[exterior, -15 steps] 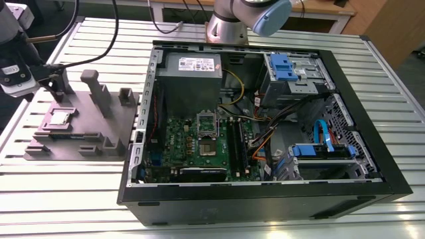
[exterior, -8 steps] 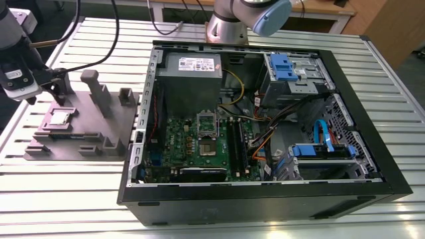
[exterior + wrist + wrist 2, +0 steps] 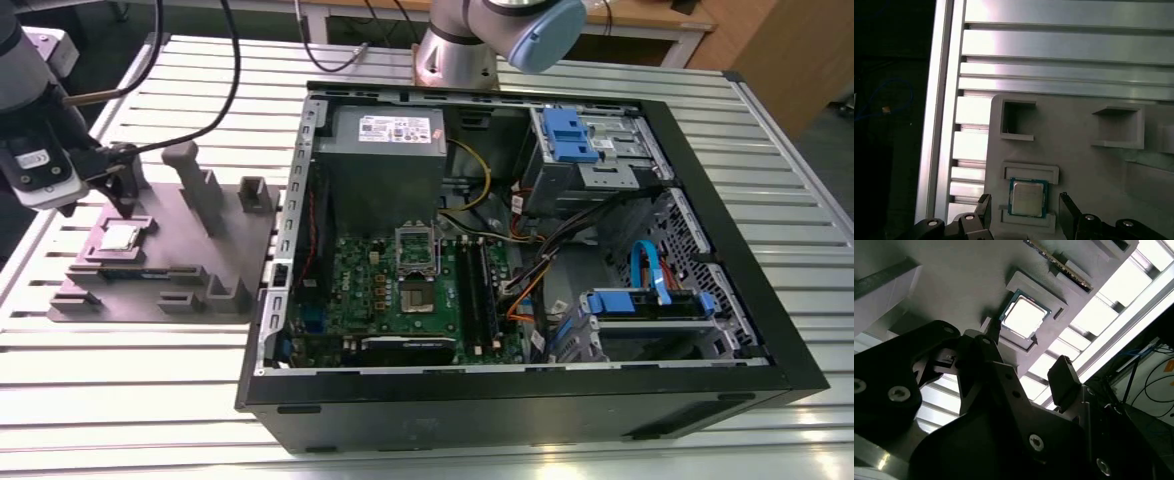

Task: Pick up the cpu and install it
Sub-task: 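Pick up the cpu and move it towards the insertion slot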

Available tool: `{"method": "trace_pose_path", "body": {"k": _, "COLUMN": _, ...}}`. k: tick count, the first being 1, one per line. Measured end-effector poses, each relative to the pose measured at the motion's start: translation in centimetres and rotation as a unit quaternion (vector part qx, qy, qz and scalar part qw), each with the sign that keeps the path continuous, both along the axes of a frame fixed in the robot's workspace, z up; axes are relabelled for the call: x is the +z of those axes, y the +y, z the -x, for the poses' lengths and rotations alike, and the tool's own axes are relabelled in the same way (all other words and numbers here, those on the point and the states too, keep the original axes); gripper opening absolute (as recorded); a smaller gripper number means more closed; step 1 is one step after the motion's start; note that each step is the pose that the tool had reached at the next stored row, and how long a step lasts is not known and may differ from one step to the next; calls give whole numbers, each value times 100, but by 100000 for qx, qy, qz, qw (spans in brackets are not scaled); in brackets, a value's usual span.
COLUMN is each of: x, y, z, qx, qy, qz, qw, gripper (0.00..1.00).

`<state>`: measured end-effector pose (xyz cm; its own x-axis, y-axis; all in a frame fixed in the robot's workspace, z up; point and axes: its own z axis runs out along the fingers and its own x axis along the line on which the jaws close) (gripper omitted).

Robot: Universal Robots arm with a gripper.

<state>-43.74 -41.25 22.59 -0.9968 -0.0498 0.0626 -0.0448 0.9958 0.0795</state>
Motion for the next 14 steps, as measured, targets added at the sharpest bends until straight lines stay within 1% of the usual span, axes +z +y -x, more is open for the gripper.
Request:
{"method": "trace_pose_path", "body": {"k": 12, "x": -148, "y": -3, "z": -23, "qx": -430, "qy": -15, "qz": -24, "qw": 99999, "gripper": 65}}
{"method": "trace_pose_path", "body": {"k": 14, "x": -172, "y": -9, "z": -23, "qx": -462, "qy": -4, "qz": -19, "qw": 99999, "gripper": 65}}
